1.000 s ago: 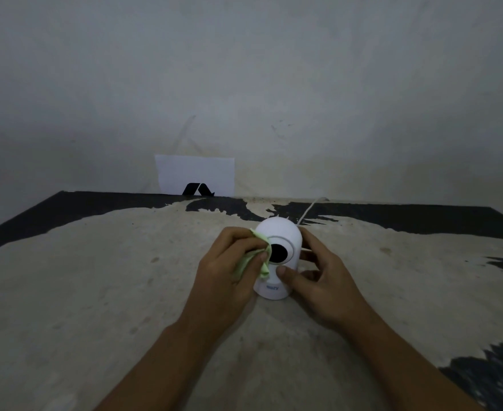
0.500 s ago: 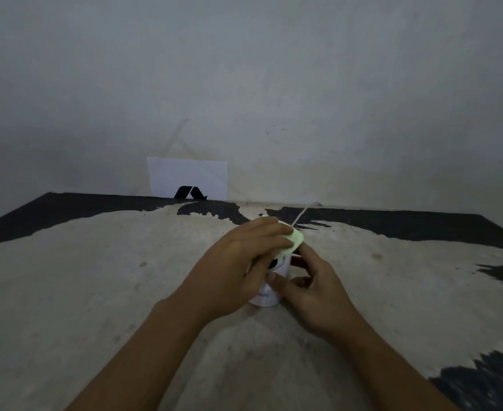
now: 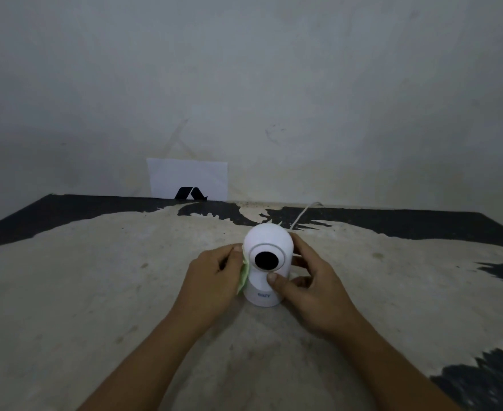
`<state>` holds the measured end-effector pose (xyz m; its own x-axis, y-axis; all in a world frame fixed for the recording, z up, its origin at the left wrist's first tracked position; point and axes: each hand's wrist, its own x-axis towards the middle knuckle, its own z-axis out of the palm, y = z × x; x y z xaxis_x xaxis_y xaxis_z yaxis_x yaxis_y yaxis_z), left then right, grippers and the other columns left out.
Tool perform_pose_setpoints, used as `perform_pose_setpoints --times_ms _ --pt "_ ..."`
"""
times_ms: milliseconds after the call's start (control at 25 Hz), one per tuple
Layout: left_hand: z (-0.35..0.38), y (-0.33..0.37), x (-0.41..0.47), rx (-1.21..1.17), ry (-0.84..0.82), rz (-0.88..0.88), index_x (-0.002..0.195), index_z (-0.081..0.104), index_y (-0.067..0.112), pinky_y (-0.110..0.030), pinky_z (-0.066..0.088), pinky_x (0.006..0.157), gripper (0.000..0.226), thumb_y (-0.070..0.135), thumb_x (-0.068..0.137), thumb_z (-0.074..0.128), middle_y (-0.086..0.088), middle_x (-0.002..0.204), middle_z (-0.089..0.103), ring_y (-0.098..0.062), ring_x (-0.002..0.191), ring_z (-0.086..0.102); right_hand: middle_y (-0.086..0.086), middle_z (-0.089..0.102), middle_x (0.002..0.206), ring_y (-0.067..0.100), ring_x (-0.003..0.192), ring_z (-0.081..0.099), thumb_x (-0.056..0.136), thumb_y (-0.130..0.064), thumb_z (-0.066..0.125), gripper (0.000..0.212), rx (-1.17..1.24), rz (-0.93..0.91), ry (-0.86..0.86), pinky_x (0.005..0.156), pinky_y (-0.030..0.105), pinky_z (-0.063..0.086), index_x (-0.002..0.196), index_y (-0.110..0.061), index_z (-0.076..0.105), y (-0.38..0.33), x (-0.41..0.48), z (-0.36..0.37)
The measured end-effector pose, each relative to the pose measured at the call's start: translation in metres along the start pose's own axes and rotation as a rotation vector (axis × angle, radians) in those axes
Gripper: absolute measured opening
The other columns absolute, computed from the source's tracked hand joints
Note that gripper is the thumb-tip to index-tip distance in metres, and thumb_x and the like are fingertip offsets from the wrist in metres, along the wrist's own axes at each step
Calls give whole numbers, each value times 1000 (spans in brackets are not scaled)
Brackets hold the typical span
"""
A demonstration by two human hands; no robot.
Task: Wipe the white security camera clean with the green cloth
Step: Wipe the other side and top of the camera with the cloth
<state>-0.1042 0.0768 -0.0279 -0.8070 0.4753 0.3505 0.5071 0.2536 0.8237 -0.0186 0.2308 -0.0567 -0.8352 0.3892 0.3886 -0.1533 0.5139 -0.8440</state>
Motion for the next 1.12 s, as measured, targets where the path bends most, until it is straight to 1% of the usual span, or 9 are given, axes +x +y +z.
perform_pose_setpoints --times_ms 120,200,360,520,560,680,880,1040,1120 --pt "5 -7 -8 73 64 46 115 66 21 -2 41 72 27 20 93 50 8 108 69 3 89 60 -15 49 135 2 119 49 81 -33 71 69 -7 3 -2 74 17 53 139 -39 34 -1 -1 0" --pt "5 -8 -9 25 149 81 111 66 23 -3 42 73 24 19 91 55 10 105 68 4 89 60 -14 50 135 1 118 49 80 -33 71 69 -5 1 0 73 15 53 139 -39 35 -1 -1 0" --pt "9 -14 -15 42 88 24 96 65 26 -4 44 64 15 17 90 55 11 91 69 4 80 60 -16 49 134 -4 116 48 80 -30 71 69 -15 3 8 72 11 51 138 -40 35 -1 -1 0" --pt "7 -5 -14 -34 266 138 96 64 24 -7 46 74 13 15 87 61 14 94 63 2 88 59 -18 50 133 -2 116 49 81 -32 71 67 -19 -3 6 73 19 53 137 -43 36 -3 -1 0" --pt "5 -4 -12 -56 273 157 96 64 24 -8 46 77 14 15 86 62 13 95 62 2 90 58 -18 50 133 -1 116 49 81 -32 71 66 -12 -4 4 74 21 53 136 -43 36 -3 -1 0" --pt "0 -8 -9 -113 178 94 93 66 22 -19 53 78 11 14 85 64 7 95 69 -5 89 64 -16 50 134 -1 116 50 81 -31 71 67 -8 -4 6 73 20 52 136 -43 37 -2 -2 -1" --pt "-9 -9 -7 -190 117 89 95 70 19 -15 53 76 18 6 83 63 9 93 71 -2 87 66 -18 49 133 -8 114 47 80 -32 71 68 -32 6 11 71 8 50 137 -43 35 -3 -1 0" --pt "-14 -16 -7 -350 -48 -95 81 73 15 -33 59 74 10 6 76 74 -3 83 76 -19 81 72 -15 50 134 -6 115 48 80 -29 72 70 -6 12 11 72 7 49 139 -40 36 -1 -1 0" --pt "-14 -15 -7 -393 -53 -93 78 73 7 -25 57 64 10 2 71 77 0 73 76 -15 72 72 -14 51 133 -2 116 49 80 -29 72 71 -6 14 13 73 11 51 140 -39 35 0 -1 0"
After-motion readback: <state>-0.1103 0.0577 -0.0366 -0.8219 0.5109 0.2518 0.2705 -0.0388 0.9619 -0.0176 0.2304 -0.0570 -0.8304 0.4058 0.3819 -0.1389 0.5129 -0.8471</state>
